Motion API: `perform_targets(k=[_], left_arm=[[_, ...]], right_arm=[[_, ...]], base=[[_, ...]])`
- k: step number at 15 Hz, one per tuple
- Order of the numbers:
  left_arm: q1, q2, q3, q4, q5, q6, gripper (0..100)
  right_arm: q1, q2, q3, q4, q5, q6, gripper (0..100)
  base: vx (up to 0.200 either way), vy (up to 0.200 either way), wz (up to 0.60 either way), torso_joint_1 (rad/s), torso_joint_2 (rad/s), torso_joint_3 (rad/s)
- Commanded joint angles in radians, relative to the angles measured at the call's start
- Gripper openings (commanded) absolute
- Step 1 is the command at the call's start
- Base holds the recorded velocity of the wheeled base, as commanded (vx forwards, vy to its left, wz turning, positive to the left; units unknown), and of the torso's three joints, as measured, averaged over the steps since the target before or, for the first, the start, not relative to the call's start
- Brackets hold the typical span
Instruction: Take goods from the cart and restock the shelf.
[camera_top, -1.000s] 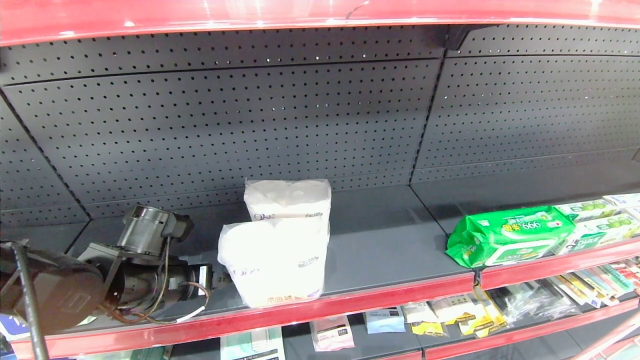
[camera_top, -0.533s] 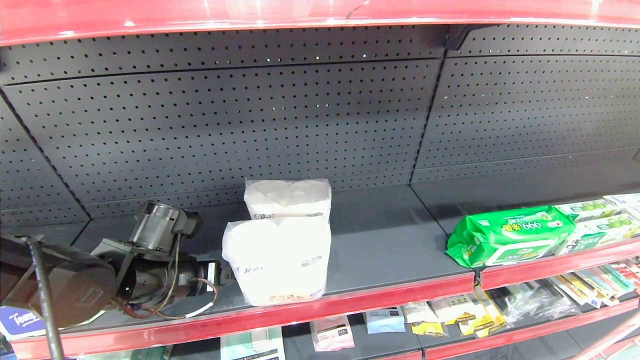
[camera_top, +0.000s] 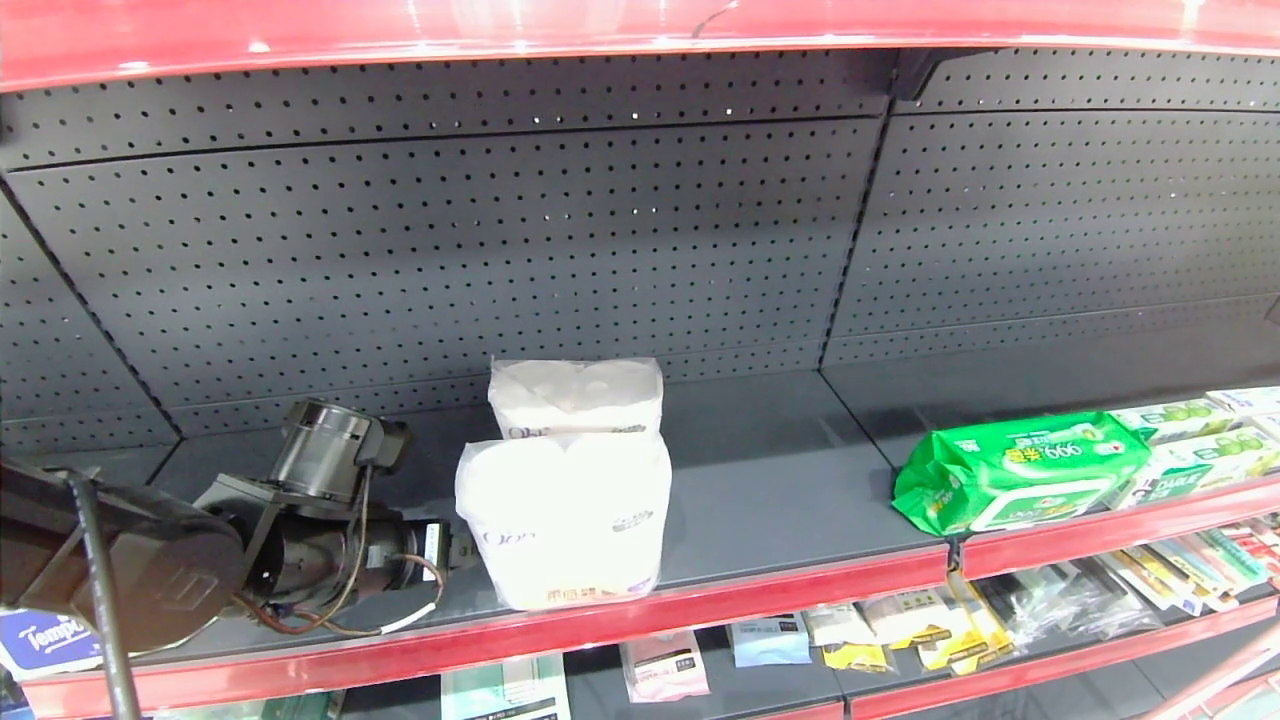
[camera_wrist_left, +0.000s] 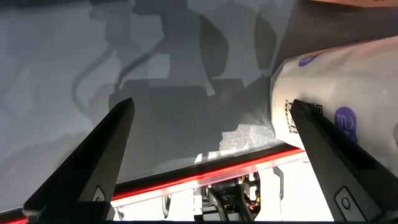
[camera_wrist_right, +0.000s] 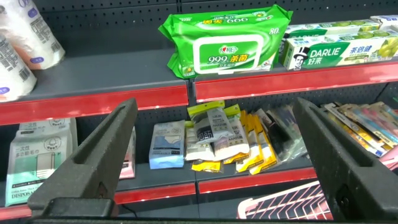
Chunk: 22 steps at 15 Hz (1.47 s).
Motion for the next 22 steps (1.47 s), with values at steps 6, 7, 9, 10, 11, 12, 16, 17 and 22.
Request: perform_targets(k=[6,7,9,10,11,12,16,17,22], left_arm=[[-0.010,0.008,-0.002,0.000,0.002,-0.001,100],[-0.010,0.008,-0.002,0.000,0.000,-0.001,100],[-0.012,0.015,-0.003,-0.002,0.000,-0.001,100],[-0.012,0.015,-0.005,-0.002,0.000,-0.001,100],[-0.013,0.017,-0.006,-0.002,0.000,-0.001,100],[-0.013,0.017,-0.006,-0.002,0.000,-0.001,100],[0.008,0.003,0.003,0.000,0.011,0.002,100],[0.044,-0.023,0.008,0.003,0.011,0.015,100],[0.281,-0.324,0.100,0.049,0.000,0.348,100]], right_arm=[[0.000,0.000,0.000,0.000,0.000,0.000,100],[0.000,0.000,0.000,0.000,0.000,0.000,100],[0.000,0.000,0.000,0.000,0.000,0.000,100],[0.000,0.000,0.000,0.000,0.000,0.000,100],[0.000,0.000,0.000,0.000,0.000,0.000,100],[0.000,0.000,0.000,0.000,0.000,0.000,100],[0.000,0.000,0.000,0.000,0.000,0.000,100],[0.000,0.000,0.000,0.000,0.000,0.000,100],[0.000,0.000,0.000,0.000,0.000,0.000,100]], base=[[0.000,0.000,0.00,0.000,0.00,0.000],[0.000,0.000,0.00,0.000,0.00,0.000],[0.000,0.000,0.00,0.000,0.00,0.000],[0.000,0.000,0.00,0.000,0.00,0.000],[0.000,0.000,0.00,0.000,0.00,0.000],[0.000,0.000,0.00,0.000,0.00,0.000],[0.000,0.000,0.00,0.000,0.00,0.000],[0.000,0.000,0.00,0.000,0.00,0.000],[0.000,0.000,0.00,0.000,0.00,0.000]])
